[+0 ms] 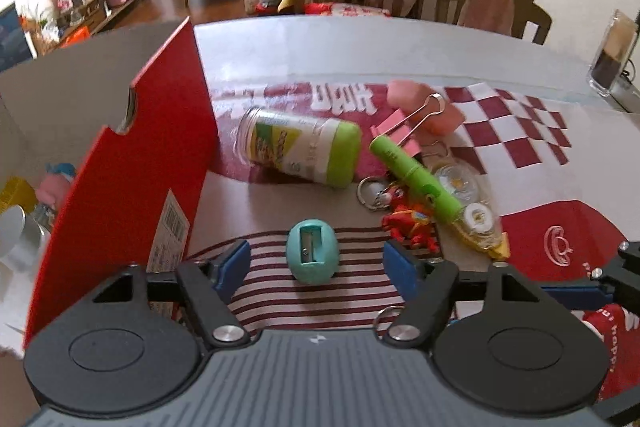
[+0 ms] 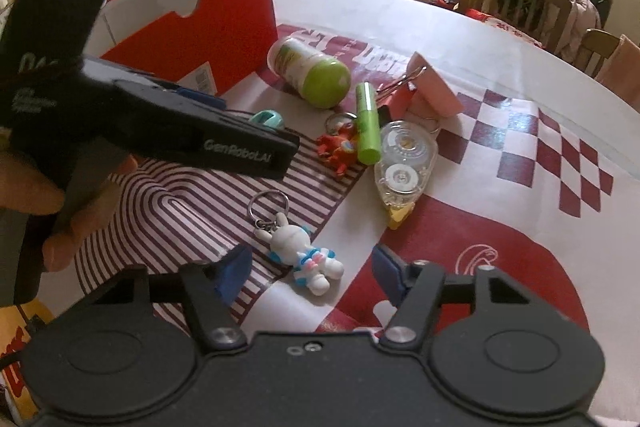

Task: Organize rigid objects
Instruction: 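Move both tools over the cloth toward the teal sharpener and bunny keychain, then grasp the white bunny keychain with the right tool while the left tool grasps the teal sharpener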

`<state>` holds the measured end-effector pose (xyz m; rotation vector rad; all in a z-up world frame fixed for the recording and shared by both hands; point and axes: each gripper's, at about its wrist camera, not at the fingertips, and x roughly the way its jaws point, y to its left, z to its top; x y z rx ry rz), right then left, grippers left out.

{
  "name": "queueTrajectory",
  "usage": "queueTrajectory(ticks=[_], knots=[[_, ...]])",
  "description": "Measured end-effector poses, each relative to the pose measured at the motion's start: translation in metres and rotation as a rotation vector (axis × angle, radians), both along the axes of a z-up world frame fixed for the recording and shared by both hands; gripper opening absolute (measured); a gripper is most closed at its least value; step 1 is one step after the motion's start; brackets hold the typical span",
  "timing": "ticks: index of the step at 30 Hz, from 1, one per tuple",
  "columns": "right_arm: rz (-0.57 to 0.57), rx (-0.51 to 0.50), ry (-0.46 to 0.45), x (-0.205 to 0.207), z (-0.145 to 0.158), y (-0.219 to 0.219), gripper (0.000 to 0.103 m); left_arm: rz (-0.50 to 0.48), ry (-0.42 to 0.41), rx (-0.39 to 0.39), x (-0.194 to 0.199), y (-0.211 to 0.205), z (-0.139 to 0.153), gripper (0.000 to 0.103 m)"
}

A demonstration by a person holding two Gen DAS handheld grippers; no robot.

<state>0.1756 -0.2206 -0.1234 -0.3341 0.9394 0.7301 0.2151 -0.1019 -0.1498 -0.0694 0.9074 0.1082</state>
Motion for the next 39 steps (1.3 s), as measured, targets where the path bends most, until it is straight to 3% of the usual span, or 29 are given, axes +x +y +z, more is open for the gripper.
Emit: queueTrajectory(ticks=[3, 5, 14, 19, 24, 32, 39], knots=[[0.022, -0.013, 0.007, 0.002, -0.005, 0.004, 0.048, 0.015, 0.011, -0.006, 0.004, 0.004, -0.005, 0.068], [0.032, -0.022, 0.005, 0.002, -0.008, 0.007, 0.046, 0.013, 0.021, -0.015, 0.006, 0.006, -0.009, 0.061], [0.099, -0.051, -0.034, 0.000, -0.013, 0.013, 0.040, 0.000, 0.000, -0.013, 0.008, 0.010, -0.011, 0.050], [0.109, -0.060, -0.050, -0.002, -0.012, 0.015, 0.037, -0.026, -0.013, -0.019, 0.007, 0.008, -0.010, 0.031], [0.078, -0.056, -0.057, -0.003, -0.012, 0.014, 0.036, -0.054, -0.012, 0.011, 0.006, 0.003, -0.007, 0.031], [-0.053, 0.020, -0.026, 0.001, 0.005, -0.003, 0.036, -0.056, -0.016, -0.044, -0.005, 0.009, 0.010, 0.030], [-0.120, 0.065, -0.055, -0.008, 0.033, -0.015, 0.036, -0.059, -0.012, -0.086, -0.023, 0.016, 0.034, 0.030]])
